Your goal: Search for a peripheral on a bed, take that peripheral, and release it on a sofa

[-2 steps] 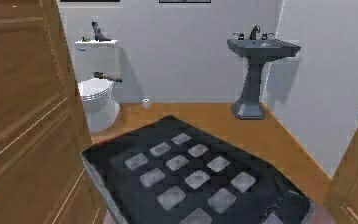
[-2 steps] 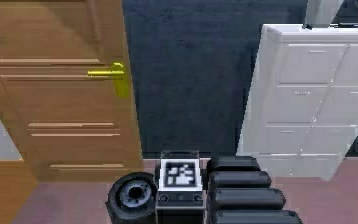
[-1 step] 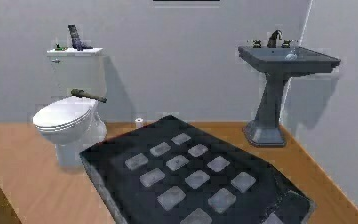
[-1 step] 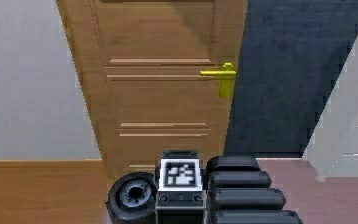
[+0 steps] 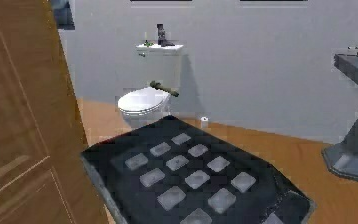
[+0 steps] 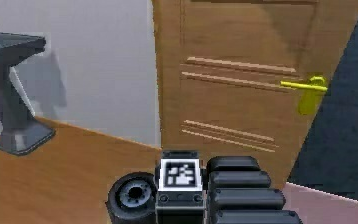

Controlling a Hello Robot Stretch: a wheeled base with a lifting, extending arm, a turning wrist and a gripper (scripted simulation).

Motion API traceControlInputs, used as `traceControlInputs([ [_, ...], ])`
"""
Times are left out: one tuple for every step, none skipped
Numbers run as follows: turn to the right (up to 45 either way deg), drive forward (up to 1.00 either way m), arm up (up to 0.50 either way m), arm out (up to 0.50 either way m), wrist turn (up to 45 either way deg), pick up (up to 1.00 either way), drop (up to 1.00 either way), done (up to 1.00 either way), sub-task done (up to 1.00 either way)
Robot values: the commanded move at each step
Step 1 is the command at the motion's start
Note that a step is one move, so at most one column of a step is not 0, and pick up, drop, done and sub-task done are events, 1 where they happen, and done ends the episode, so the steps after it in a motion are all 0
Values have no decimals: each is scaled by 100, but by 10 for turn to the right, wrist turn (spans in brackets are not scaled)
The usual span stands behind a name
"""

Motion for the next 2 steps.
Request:
traceControlInputs([
  [0, 100, 0, 0, 0, 0, 0, 0, 0],
  [-450, 0, 0, 0, 0, 0, 0, 0, 0],
])
